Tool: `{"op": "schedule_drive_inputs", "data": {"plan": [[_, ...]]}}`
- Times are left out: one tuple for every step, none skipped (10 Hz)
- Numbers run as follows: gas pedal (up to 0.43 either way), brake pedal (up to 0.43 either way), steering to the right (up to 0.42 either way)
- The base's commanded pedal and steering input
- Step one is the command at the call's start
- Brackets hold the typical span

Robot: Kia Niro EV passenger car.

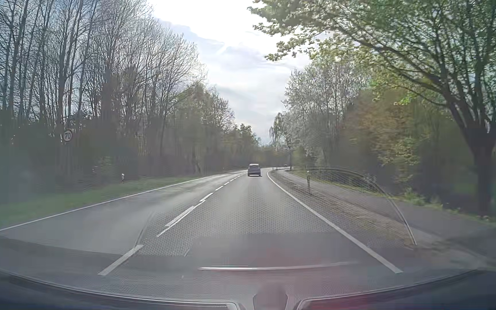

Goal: Follow the waypoints while adhering to traffic rules and regulations

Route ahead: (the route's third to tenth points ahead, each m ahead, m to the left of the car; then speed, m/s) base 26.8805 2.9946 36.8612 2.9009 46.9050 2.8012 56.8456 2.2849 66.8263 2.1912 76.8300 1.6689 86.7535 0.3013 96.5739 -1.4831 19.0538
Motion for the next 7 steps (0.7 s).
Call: {"op": "schedule_drive_inputs", "data": {"plan": [[0.008,0.0,0.003],[0.008,0.0,0.003],[0.008,0.0,0.003],[0.008,0.0,0.003],[0.008,0.0,0.003],[0.008,0.0,0.003],[0.008,0.0,0.003]]}}
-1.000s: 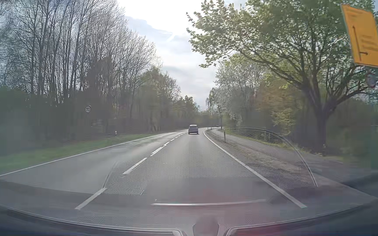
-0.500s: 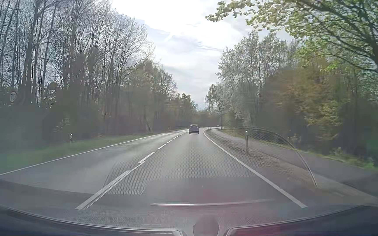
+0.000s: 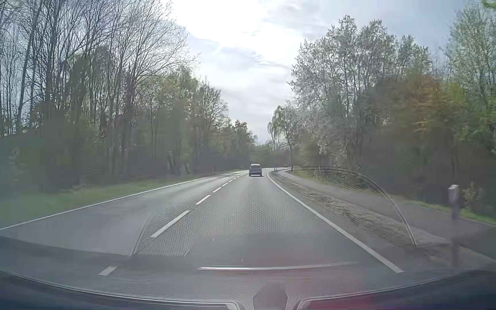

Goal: Follow the waypoints while adhering to traffic rules and regulations

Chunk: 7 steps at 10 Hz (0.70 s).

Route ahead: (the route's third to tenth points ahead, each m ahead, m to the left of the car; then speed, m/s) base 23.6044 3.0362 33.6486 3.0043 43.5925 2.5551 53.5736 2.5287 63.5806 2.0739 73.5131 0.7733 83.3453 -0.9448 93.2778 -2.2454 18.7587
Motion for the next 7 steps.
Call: {"op": "schedule_drive_inputs", "data": {"plan": [[0.008,0.0,0.003],[0.008,0.0,0.003],[0.008,0.0,0.003],[0.008,0.0,0.003],[0.008,0.0,0.003],[0.008,0.0,0.003],[0.0,0.0,0.003]]}}
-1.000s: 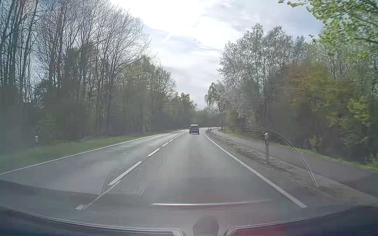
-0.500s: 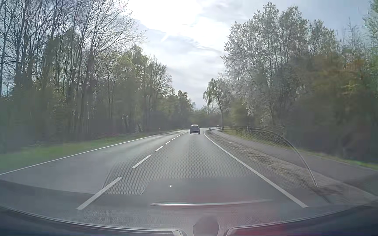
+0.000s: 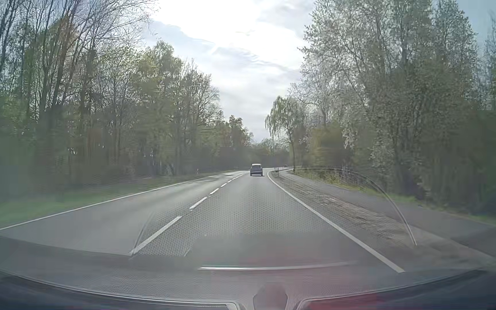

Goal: Follow the waypoints while adhering to traffic rules and regulations

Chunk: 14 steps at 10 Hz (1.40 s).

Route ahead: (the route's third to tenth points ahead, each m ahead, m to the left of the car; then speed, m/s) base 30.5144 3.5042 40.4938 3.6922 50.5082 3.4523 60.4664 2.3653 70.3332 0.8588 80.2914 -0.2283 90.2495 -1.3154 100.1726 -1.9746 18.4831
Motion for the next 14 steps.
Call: {"op": "schedule_drive_inputs", "data": {"plan": [[0.0,0.0,0.003],[0.0,0.0,0.003],[0.0,0.0,0.003],[0.0,0.0,0.003],[0.0,0.0,0.003],[0.0,0.0,0.003],[0.0,0.0,0.003],[0.0,0.0,0.003],[0.0,0.0,0.003],[0.0,0.0,0.004],[0.0,0.0,0.005],[0.0,0.0,0.006],[0.0,0.0,0.006],[0.0,0.0,0.005]]}}
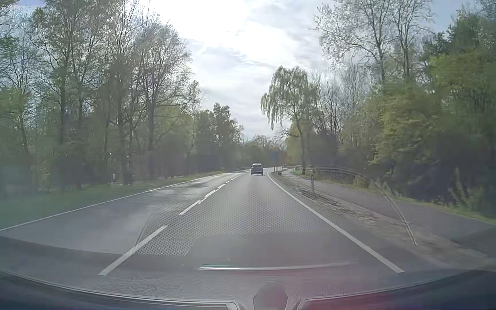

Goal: Follow the waypoints while adhering to traffic rules and regulations

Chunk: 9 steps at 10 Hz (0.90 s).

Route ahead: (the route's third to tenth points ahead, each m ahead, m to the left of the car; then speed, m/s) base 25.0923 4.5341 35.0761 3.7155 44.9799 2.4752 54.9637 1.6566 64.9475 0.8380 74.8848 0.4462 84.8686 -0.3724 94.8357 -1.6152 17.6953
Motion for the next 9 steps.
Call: {"op": "schedule_drive_inputs", "data": {"plan": [[0.0,0.0,0.005],[0.0,0.0,0.004],[0.0,0.0,0.002],[0.008,0.0,0.001],[0.008,0.0,0.001],[0.02,0.0,0.001],[0.02,0.0,0.001],[0.02,0.0,0.002],[0.02,0.0,0.002]]}}
